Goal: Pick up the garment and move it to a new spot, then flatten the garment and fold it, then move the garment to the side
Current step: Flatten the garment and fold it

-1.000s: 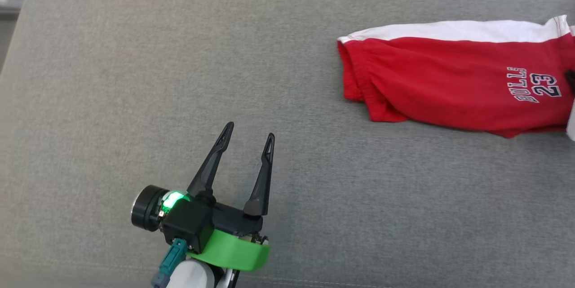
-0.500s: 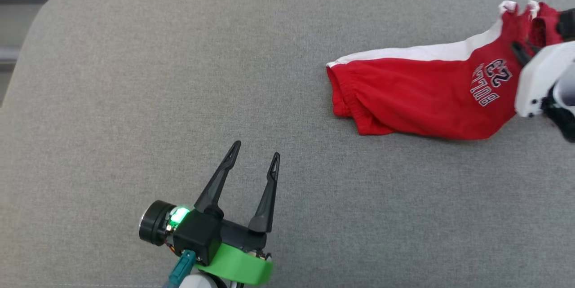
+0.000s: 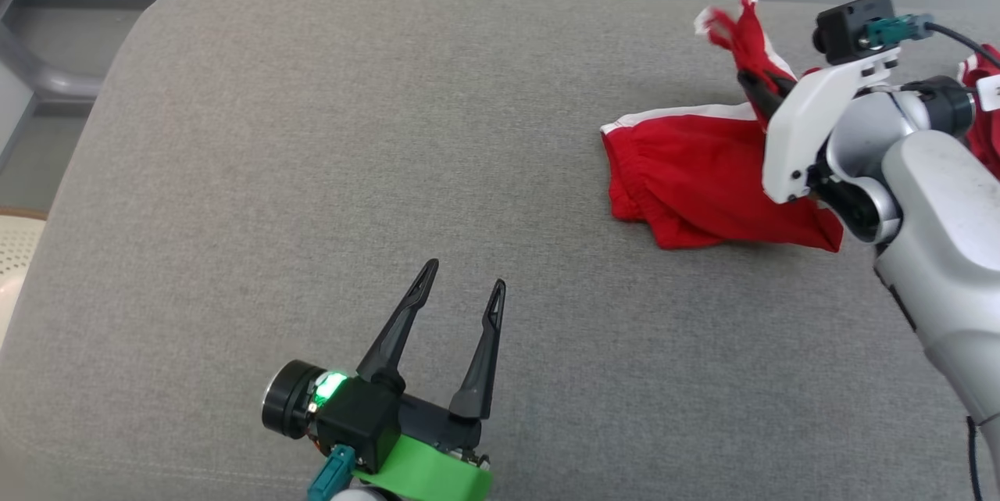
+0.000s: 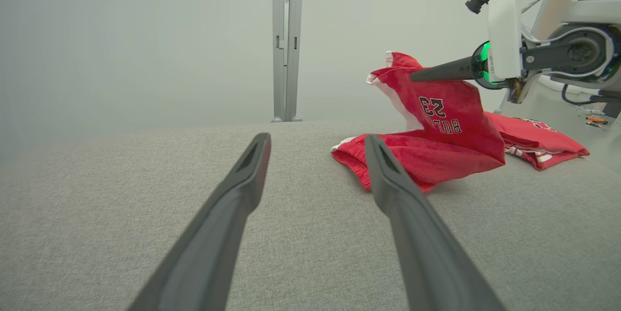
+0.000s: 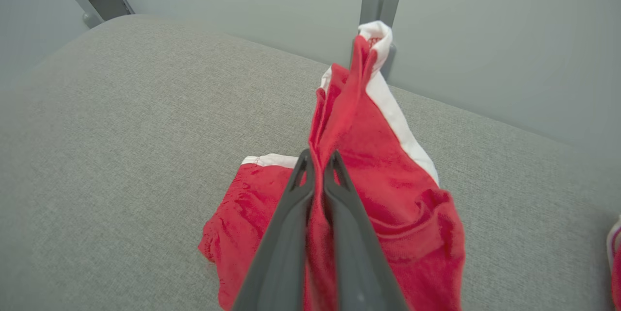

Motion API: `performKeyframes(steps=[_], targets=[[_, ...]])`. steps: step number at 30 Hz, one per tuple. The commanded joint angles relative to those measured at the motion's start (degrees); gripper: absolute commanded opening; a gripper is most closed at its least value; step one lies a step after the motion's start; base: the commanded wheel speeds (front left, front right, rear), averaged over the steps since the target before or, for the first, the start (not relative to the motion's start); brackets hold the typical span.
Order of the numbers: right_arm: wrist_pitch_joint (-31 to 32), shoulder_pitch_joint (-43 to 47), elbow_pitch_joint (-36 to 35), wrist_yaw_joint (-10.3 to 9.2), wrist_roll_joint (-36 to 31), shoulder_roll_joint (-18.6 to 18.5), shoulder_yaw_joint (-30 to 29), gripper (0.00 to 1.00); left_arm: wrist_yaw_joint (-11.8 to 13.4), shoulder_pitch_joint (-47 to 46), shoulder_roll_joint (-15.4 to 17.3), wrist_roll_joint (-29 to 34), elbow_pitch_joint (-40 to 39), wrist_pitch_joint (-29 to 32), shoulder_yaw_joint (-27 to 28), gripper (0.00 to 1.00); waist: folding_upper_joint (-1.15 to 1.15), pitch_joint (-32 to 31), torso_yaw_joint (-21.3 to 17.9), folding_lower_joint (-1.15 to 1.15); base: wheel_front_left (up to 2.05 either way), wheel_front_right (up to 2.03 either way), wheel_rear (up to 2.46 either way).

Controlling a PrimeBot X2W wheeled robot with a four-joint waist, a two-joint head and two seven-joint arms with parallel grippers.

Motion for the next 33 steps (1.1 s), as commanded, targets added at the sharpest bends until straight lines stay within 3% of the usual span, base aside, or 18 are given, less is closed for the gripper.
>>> performKeyframes(steps=[1,9,10,11,16,21,29,32,33], targets=[[0.5,0.7,-0.5,-0.08,-0.6,0.9,0.0,0.0,0.3,0.0,0.1,-0.4,0.1,0.0,-0.2,1.0,0.0,0.6,1.3,0.0,0.0,0.0,0.0],[2.5,2.2,0.6,-0.08,-1.1,5.2,1.0,0.0,0.6,-1.8,0.1,-1.5,-0.1,0.0,-1.0,1.0,0.0,2.3,3.4,0.0,0.0,0.0,0.0],[2.7,2.5,0.7,-0.07,-0.7,6.0,1.1,0.45,0.7,-1.8,0.1,-1.6,-0.1,0.0,-1.1,1.0,0.0,2.4,3.5,0.0,0.0,0.0,0.0],[2.4,2.7,0.6,-0.06,0.0,6.9,1.1,1.0,0.8,-1.9,0.1,-1.7,-0.1,0.0,-1.1,1.0,0.0,2.6,3.5,0.0,0.0,0.0,0.0],[-0.9,3.5,-3.9,-0.08,6.0,8.5,0.4,1.0,1.3,-2.1,0.1,-1.9,0.1,0.0,-0.8,1.0,0.0,2.7,2.7,0.0,0.0,0.0,0.0],[-9.7,4.7,-8.4,-0.05,5.5,4.1,-0.6,1.0,1.4,-1.6,0.1,-1.2,-0.1,0.0,0.2,1.0,0.0,1.8,0.2,0.0,0.0,0.0,0.0],[-20.9,11.2,-7.6,-0.04,4.1,-2.8,-1.2,1.0,0.7,-0.2,0.1,0.6,-0.2,0.0,2.3,1.0,0.0,0.3,-4.1,0.0,0.0,0.0,0.0],[-23.0,13.6,-7.6,-0.05,6.9,-5.0,0.0,1.0,0.2,0.0,0.1,1.0,-0.4,0.0,2.6,1.0,0.0,0.5,-4.6,0.0,0.0,0.0,0.0],[-22.8,14.9,-7.9,-0.05,10.4,-6.5,1.4,0.32,-0.1,0.0,0.1,1.3,-0.6,0.0,2.6,1.0,0.0,0.9,-4.5,0.0,0.0,0.0,0.0]])
